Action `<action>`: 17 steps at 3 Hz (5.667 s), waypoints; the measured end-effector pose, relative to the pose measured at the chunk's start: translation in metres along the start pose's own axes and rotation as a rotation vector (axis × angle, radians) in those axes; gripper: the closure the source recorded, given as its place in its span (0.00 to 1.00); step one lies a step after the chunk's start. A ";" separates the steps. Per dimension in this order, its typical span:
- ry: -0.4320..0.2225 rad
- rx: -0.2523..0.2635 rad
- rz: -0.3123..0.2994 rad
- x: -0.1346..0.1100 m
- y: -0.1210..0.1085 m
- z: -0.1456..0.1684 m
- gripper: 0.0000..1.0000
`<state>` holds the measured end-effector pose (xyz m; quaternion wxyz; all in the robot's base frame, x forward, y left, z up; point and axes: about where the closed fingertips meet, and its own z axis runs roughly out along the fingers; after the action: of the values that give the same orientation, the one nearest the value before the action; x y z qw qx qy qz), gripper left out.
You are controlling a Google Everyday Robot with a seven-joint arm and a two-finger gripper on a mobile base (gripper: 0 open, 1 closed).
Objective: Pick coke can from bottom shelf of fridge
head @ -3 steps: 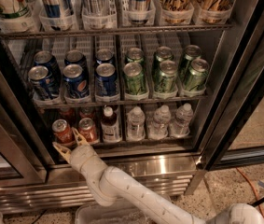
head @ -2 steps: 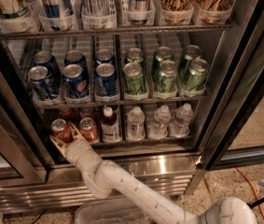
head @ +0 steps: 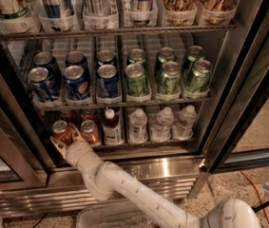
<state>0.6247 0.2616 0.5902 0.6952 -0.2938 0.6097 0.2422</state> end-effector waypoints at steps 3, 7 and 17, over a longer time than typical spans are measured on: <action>-0.010 -0.011 -0.006 -0.007 0.001 -0.003 1.00; -0.069 -0.154 -0.069 -0.081 0.000 -0.037 1.00; 0.254 -0.659 0.214 -0.129 0.073 -0.256 1.00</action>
Offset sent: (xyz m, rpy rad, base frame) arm 0.0000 0.0000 0.0000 0.0000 0.0000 0.0000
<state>0.3753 0.1354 0.6885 0.4526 -0.4642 0.6079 0.4585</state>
